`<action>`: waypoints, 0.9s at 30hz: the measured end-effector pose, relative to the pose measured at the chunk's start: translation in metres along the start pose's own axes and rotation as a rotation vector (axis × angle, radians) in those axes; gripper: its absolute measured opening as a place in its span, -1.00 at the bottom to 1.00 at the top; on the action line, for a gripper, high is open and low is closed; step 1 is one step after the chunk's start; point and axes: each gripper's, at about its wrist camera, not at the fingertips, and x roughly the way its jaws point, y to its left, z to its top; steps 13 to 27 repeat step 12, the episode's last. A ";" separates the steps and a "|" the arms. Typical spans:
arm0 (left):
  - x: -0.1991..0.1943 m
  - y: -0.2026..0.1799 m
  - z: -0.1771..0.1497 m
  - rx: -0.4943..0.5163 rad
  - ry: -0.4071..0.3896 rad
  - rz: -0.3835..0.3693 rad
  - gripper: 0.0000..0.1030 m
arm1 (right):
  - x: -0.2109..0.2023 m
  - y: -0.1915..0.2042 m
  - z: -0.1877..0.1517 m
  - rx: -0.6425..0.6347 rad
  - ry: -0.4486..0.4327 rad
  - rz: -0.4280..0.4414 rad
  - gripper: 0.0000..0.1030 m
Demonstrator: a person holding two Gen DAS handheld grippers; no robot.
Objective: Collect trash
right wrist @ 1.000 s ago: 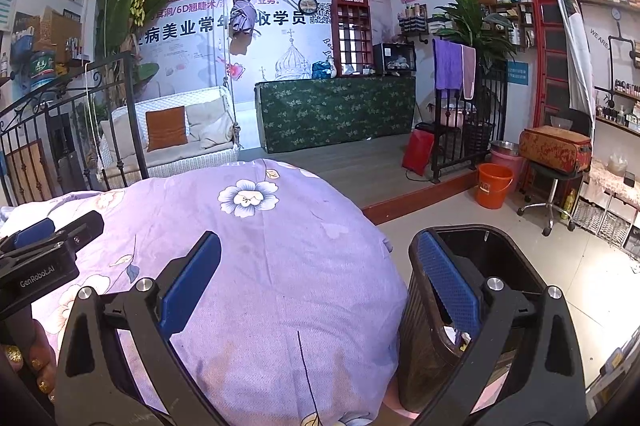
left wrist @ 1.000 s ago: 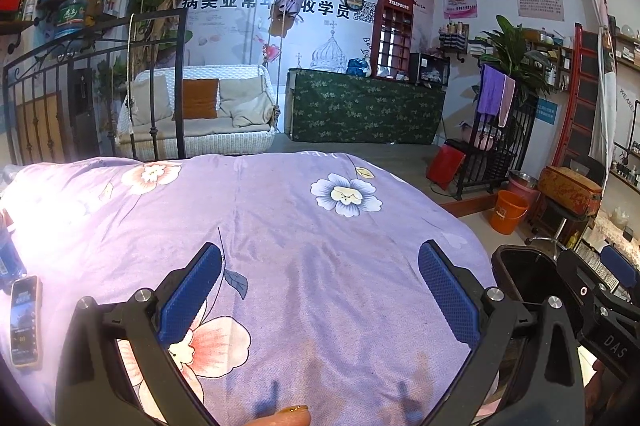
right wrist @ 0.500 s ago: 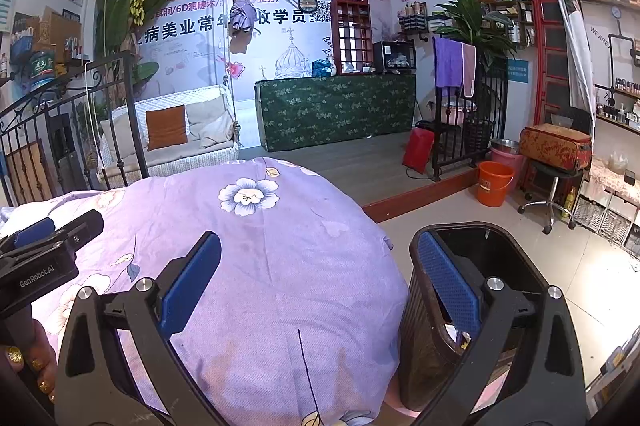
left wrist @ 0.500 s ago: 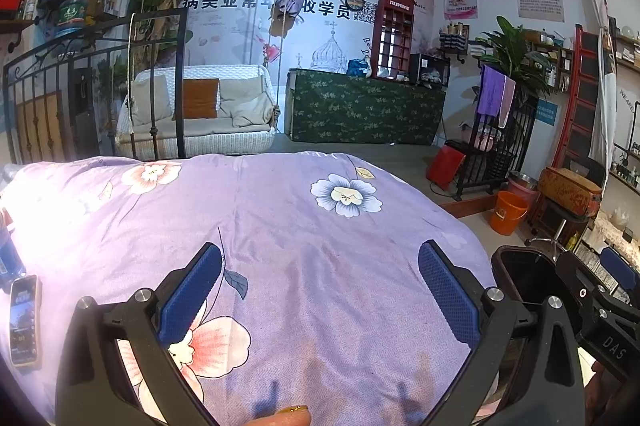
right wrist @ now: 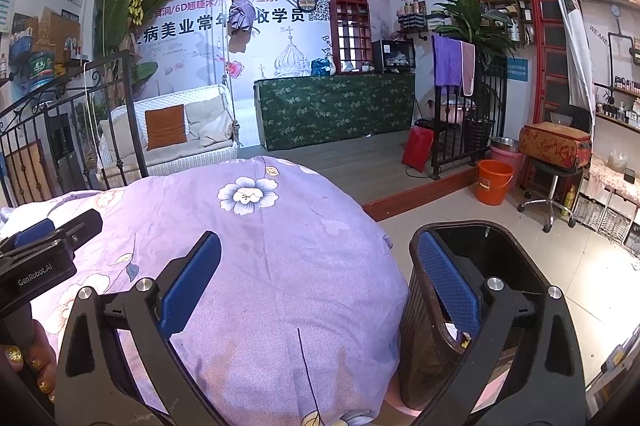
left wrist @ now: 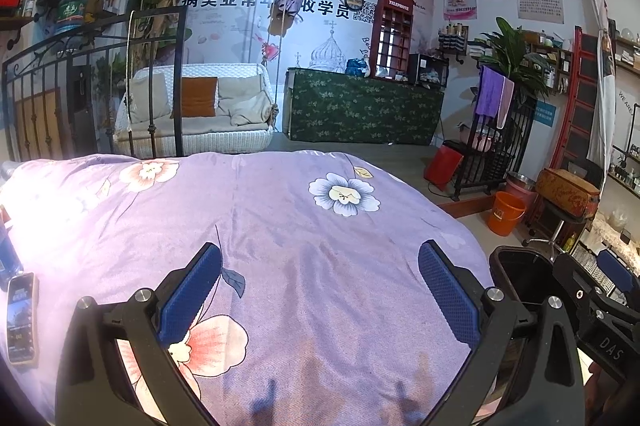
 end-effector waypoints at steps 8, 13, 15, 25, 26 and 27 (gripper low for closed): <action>0.000 0.002 0.000 -0.003 0.004 0.003 0.88 | 0.001 0.001 0.000 0.002 0.002 0.001 0.89; 0.001 0.003 0.001 -0.006 0.010 0.005 0.88 | 0.002 0.002 -0.002 0.000 0.006 0.002 0.89; 0.001 0.003 0.001 -0.006 0.010 0.005 0.88 | 0.002 0.002 -0.002 0.000 0.006 0.002 0.89; 0.001 0.003 0.001 -0.006 0.010 0.005 0.88 | 0.002 0.002 -0.002 0.000 0.006 0.002 0.89; 0.001 0.003 0.001 -0.006 0.010 0.005 0.88 | 0.002 0.002 -0.002 0.000 0.006 0.002 0.89; 0.001 0.003 0.001 -0.006 0.010 0.005 0.88 | 0.002 0.002 -0.002 0.000 0.006 0.002 0.89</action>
